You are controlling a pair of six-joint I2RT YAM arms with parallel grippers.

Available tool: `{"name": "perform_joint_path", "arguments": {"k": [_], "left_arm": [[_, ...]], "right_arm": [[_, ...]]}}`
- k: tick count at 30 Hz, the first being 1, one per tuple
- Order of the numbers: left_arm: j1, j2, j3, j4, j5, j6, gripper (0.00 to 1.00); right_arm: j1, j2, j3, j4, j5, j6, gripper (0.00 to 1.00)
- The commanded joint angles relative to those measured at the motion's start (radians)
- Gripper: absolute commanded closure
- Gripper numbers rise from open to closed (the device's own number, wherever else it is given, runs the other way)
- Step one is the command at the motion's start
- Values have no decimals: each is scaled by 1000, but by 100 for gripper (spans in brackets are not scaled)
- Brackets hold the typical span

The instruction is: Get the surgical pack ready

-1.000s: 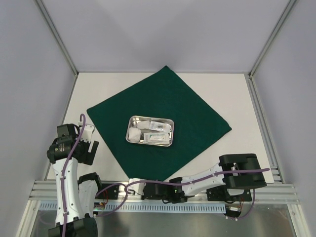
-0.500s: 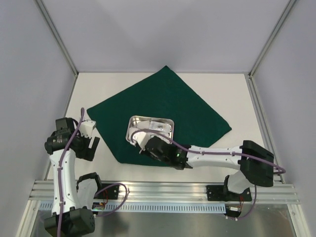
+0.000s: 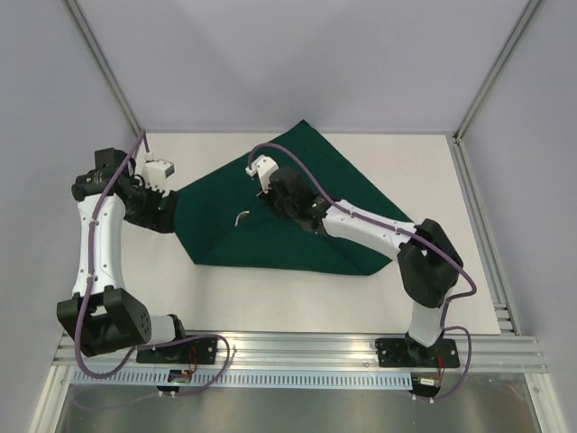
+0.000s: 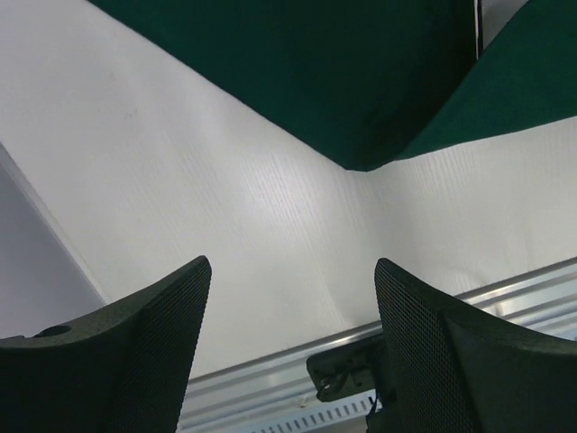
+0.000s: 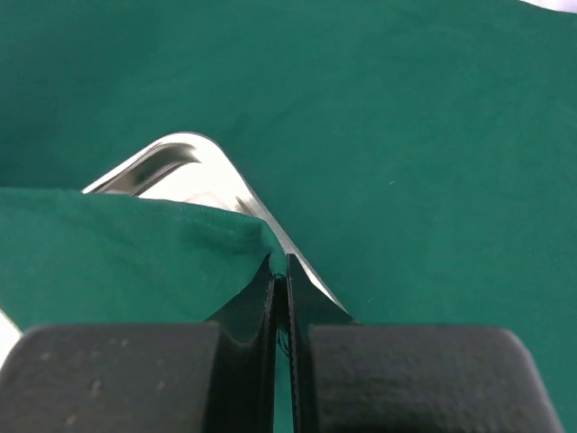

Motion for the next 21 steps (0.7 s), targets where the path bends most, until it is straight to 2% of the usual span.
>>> {"name": "perform_joint_path", "arguments": {"k": [1, 7, 13, 21], "left_arm": [[-56, 60, 56, 18, 19, 14, 18], [-199, 160, 79, 77, -15, -3, 18], [-294, 247, 88, 132, -22, -30, 19], [-366, 334, 94, 190, -9, -64, 19]], "right_arm": [[-56, 66, 111, -39, -37, 2, 100], [-148, 184, 239, -56, -89, 65, 100], [-206, 301, 328, -80, -101, 114, 100], [-260, 394, 387, -80, -133, 161, 99]]}}
